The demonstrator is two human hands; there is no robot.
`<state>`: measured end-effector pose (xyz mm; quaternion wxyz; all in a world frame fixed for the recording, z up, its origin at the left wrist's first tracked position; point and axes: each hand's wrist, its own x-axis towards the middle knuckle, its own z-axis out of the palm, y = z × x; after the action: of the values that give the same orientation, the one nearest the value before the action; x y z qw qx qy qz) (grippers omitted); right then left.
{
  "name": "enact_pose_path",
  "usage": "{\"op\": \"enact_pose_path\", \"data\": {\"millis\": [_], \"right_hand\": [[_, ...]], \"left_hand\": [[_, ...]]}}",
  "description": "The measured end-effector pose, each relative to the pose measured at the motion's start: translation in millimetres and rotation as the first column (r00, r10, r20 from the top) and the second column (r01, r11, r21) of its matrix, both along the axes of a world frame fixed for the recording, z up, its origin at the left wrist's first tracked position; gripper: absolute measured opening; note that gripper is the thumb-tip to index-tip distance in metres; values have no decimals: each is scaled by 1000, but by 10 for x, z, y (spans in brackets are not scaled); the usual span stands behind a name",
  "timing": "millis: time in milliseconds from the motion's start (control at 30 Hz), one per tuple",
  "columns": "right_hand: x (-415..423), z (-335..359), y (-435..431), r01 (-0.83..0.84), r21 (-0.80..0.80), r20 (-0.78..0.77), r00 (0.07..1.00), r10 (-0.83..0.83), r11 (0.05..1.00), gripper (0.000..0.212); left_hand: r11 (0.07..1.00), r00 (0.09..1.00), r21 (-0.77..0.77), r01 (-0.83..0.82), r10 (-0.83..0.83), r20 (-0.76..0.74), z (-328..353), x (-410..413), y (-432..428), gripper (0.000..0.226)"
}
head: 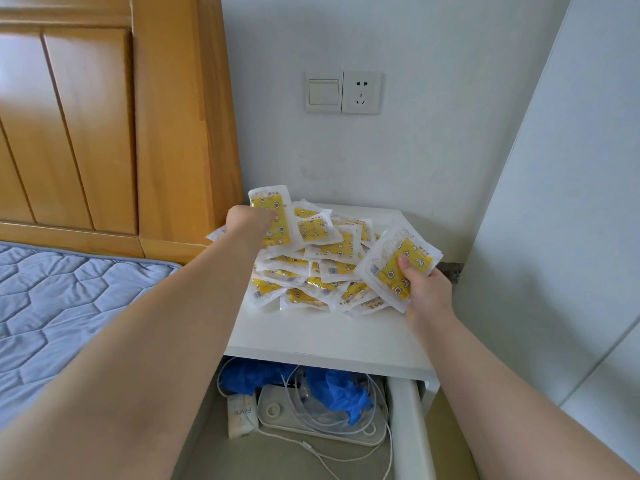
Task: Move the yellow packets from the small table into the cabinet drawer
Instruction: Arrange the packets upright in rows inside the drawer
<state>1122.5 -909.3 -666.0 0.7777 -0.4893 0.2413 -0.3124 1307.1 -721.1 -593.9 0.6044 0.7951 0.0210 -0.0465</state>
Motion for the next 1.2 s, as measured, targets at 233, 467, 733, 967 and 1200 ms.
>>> {"op": "enact_pose_path", "data": {"millis": [233,467,733,967,1200], "right_hand": [[32,-7,-18,37,-19,-13,999,-37,999,9],[49,-18,-2,53,-77,-54,997,-57,996,8],[42,-4,29,46,-85,-51,997,-51,995,9],[36,-3,31,38,-67,-34,999,-41,997,10],[32,0,33,41,-78,-41,998,-45,996,8]], "left_hand": [[905,978,386,179,-205,27,-348,-22,-90,64],[885,982,463,46,-124,140,-456,-40,191,42],[985,951,150,85,-125,282,-200,-215,-192,18],[736,893,606,302,-440,90,-305,-307,-494,67],[624,838,757,193,-506,203,-206,-356,-334,45]]}}
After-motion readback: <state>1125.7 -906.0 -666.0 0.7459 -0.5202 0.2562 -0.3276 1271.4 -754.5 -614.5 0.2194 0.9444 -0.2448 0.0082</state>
